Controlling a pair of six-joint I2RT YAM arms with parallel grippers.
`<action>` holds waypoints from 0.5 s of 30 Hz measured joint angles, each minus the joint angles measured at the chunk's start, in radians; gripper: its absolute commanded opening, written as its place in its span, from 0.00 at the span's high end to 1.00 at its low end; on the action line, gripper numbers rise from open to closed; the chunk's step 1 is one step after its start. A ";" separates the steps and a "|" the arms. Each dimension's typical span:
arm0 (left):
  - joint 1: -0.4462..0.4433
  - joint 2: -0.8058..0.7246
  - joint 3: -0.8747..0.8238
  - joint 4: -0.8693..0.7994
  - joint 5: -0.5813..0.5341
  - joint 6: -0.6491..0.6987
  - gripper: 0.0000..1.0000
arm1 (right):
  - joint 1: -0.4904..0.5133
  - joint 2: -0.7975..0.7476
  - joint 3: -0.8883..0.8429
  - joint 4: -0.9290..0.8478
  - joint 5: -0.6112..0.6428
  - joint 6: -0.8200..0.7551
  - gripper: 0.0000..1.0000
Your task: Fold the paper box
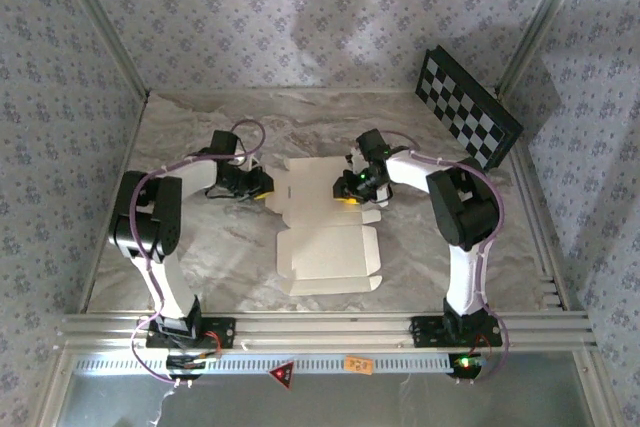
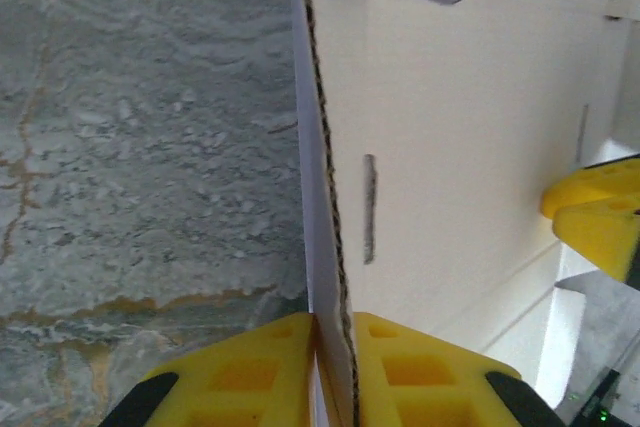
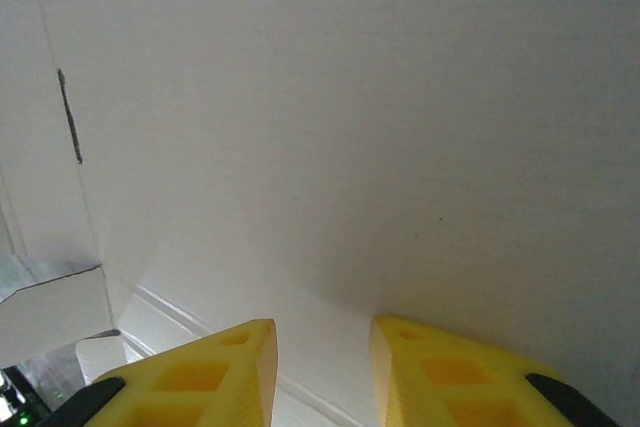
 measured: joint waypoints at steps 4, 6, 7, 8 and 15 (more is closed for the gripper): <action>-0.003 -0.021 -0.002 0.035 0.046 -0.016 0.85 | -0.002 0.007 -0.001 0.015 -0.005 0.000 0.68; -0.013 -0.027 -0.002 0.046 0.063 -0.023 0.86 | -0.002 0.010 -0.002 0.023 -0.008 0.000 0.68; -0.019 -0.027 -0.002 0.052 0.070 -0.028 0.87 | -0.002 0.011 -0.002 0.024 -0.009 0.000 0.68; -0.026 -0.027 -0.002 0.060 0.073 -0.032 0.88 | -0.003 0.011 -0.004 0.028 -0.010 0.000 0.68; -0.067 -0.016 0.018 0.080 0.072 -0.055 0.90 | -0.011 0.011 -0.017 0.048 -0.031 0.012 0.68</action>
